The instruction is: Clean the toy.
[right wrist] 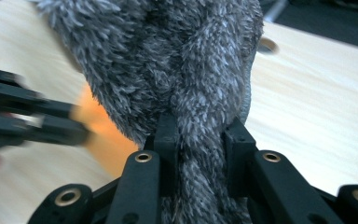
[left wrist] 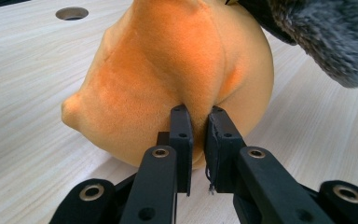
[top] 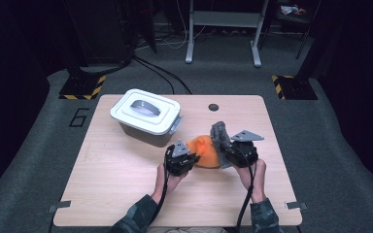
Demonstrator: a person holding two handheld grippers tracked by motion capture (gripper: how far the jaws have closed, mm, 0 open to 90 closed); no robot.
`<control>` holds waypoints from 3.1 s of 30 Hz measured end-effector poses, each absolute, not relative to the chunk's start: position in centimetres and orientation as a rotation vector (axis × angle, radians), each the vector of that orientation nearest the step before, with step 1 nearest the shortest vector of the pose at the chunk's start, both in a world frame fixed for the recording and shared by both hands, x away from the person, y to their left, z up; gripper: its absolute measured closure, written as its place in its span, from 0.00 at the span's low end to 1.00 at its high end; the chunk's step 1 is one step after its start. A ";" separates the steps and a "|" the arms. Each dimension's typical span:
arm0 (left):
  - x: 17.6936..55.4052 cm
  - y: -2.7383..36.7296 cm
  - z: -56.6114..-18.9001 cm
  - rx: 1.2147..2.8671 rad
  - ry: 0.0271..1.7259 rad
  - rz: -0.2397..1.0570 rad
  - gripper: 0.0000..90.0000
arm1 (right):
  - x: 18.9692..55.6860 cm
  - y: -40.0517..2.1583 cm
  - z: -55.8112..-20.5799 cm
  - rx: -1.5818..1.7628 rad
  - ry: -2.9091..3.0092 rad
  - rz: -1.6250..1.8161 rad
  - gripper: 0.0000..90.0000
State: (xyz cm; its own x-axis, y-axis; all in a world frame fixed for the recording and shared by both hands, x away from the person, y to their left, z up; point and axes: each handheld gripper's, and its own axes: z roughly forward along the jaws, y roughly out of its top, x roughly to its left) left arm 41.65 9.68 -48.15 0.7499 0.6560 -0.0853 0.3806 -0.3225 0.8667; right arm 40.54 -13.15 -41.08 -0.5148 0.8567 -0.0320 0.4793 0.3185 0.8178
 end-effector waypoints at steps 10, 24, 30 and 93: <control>41.7 9.7 -48.1 1.960 0.780 0.349 0.91 | 41.6 -10.6 -41.6 1.112 2.189 1.017 0.79; 41.7 9.6 -48.1 1.959 0.785 0.343 0.91 | 42.5 -15.4 -44.6 1.322 2.141 0.968 0.79; 41.8 9.6 -48.2 1.955 0.791 0.344 0.91 | 43.3 -16.7 -47.0 1.422 2.147 0.898 0.79; 41.7 8.8 -47.2 1.994 0.771 0.334 0.90 | 42.2 -11.7 -41.4 1.176 2.189 1.088 0.79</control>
State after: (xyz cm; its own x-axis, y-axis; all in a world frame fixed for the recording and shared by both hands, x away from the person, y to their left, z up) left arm 41.69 8.80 -47.20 0.7649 0.6399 -0.0736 0.3839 -0.3612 0.8498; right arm 42.16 -11.69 -41.37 -0.5505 0.8348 -0.0036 0.5014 0.3341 0.7981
